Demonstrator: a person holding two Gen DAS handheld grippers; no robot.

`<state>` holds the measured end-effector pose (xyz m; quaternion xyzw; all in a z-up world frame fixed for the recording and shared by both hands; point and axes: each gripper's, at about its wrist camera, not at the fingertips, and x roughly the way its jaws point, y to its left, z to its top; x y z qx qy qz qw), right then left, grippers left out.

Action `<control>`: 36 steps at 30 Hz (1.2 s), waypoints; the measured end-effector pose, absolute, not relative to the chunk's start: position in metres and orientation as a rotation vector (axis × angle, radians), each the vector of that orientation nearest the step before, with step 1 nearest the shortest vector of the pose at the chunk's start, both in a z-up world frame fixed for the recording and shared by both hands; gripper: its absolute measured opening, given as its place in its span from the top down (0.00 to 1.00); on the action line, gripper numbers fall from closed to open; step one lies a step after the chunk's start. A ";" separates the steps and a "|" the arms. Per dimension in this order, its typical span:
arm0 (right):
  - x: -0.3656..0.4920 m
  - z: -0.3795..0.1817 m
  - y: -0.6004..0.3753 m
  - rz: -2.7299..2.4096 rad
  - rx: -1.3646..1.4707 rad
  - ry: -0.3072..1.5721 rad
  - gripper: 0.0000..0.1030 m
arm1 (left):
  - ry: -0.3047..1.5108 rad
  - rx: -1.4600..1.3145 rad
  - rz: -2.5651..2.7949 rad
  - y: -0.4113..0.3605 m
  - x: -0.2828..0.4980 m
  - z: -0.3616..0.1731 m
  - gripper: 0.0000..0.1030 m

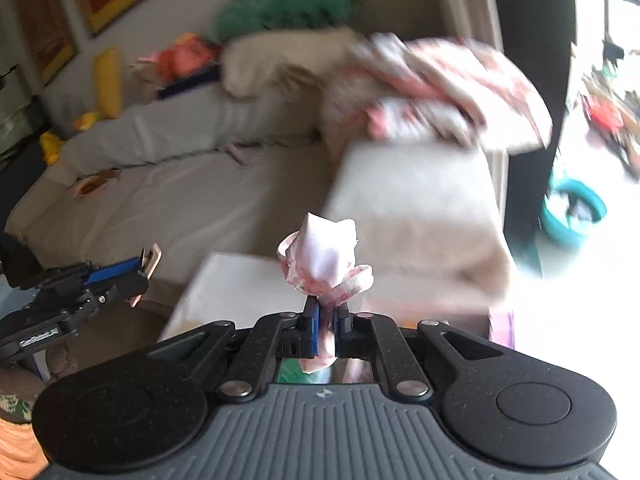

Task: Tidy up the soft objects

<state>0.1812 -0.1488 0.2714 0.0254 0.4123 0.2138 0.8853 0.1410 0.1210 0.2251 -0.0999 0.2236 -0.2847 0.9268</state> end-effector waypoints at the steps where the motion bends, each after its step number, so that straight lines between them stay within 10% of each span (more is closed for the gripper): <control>1: 0.187 0.256 -0.159 0.426 0.079 0.891 0.94 | 0.485 -0.219 -0.610 0.104 0.152 0.218 0.79; 9: 0.220 0.155 -0.214 0.361 0.169 0.972 0.90 | 0.735 -0.286 -0.646 -0.005 0.246 0.162 0.78; 14: 0.201 0.136 -0.239 0.351 0.234 0.901 0.41 | 0.817 -0.239 -0.578 -0.022 0.266 0.128 0.78; 27: 0.083 0.134 -0.227 0.251 0.106 0.634 0.24 | 0.669 -0.028 -0.512 0.020 0.106 0.123 0.78; 36: 0.048 0.053 -0.189 0.246 0.087 0.854 0.22 | 0.751 0.073 -0.234 0.036 0.013 0.038 0.78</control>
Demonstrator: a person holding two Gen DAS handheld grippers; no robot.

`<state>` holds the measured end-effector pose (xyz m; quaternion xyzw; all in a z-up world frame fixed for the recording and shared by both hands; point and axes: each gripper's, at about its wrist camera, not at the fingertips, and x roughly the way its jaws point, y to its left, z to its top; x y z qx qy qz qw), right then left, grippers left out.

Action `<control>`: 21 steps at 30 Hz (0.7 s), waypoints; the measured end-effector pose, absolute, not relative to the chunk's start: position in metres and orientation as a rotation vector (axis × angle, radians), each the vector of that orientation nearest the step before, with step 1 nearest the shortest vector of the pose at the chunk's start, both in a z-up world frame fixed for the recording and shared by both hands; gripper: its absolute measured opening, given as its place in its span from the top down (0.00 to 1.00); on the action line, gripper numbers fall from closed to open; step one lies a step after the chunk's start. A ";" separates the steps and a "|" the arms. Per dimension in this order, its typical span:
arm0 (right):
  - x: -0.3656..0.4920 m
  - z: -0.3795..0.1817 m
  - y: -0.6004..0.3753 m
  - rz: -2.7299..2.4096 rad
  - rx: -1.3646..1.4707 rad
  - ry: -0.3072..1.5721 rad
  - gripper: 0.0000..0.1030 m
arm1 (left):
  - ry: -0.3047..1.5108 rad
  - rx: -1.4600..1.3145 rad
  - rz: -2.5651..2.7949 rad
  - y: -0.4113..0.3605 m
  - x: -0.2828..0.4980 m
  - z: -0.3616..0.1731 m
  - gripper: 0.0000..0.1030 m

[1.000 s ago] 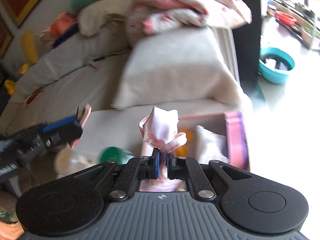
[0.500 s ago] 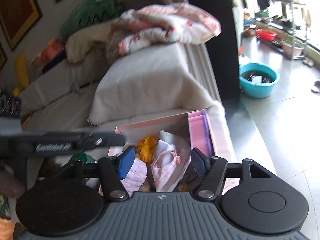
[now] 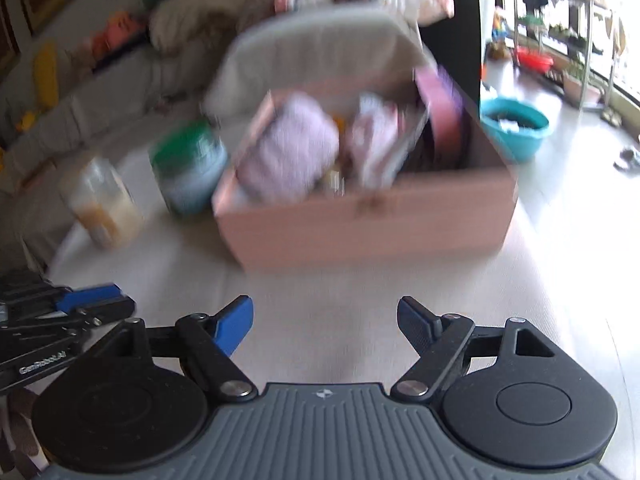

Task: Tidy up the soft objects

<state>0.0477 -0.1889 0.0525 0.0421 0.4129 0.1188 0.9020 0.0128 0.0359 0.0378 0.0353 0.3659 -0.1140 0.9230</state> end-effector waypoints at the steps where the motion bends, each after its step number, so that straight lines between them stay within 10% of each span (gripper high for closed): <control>1: 0.047 0.046 -0.185 0.240 0.076 0.872 0.21 | 0.760 0.064 -0.231 0.033 0.011 0.032 0.78; 4: 0.037 0.040 -0.177 0.198 -0.006 0.823 0.17 | 0.743 0.048 -0.231 0.021 0.009 0.022 0.70; 9: 0.034 0.027 -0.176 0.135 -0.070 0.800 0.00 | 0.721 0.028 -0.243 0.001 0.006 0.018 0.26; 21: 0.031 0.021 -0.193 0.123 -0.062 0.679 0.00 | 0.647 -0.003 -0.060 -0.013 0.014 0.010 0.29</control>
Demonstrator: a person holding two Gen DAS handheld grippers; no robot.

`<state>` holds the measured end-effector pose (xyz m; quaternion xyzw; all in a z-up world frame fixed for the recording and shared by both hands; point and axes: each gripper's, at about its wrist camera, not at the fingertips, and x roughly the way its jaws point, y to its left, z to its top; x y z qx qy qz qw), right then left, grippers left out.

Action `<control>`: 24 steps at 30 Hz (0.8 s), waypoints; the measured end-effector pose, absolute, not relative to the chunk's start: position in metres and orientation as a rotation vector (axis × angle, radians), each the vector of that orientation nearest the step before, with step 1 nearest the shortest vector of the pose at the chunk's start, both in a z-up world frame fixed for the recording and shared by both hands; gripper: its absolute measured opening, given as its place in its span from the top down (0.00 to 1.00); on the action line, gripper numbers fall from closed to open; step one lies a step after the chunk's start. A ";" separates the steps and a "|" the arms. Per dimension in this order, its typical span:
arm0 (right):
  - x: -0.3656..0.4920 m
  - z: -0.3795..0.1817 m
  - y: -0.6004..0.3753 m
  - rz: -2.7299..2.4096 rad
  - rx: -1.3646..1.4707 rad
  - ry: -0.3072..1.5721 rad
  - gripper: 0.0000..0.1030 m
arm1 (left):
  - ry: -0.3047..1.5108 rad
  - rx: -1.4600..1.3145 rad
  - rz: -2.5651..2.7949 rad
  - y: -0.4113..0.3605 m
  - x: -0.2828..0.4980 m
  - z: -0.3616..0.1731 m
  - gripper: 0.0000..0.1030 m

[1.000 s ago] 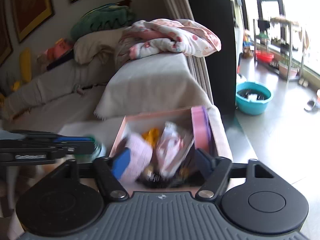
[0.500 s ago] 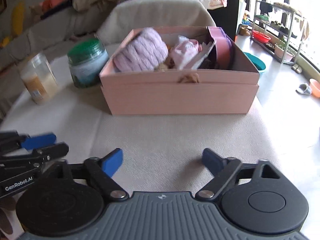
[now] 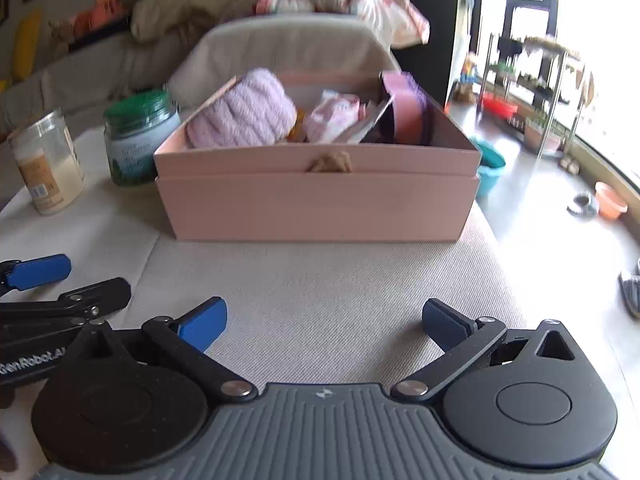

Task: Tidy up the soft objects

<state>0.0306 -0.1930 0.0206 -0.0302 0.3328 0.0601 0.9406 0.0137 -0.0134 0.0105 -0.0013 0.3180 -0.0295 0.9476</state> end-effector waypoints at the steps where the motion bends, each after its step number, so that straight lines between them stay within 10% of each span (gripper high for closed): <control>1: 0.029 0.019 -0.193 0.125 -0.061 0.666 0.00 | 0.648 -0.003 -0.059 -0.013 0.014 0.011 0.29; 24: 0.031 0.021 -0.193 0.124 -0.058 0.667 0.00 | 0.649 0.002 -0.043 -0.016 0.015 0.010 0.28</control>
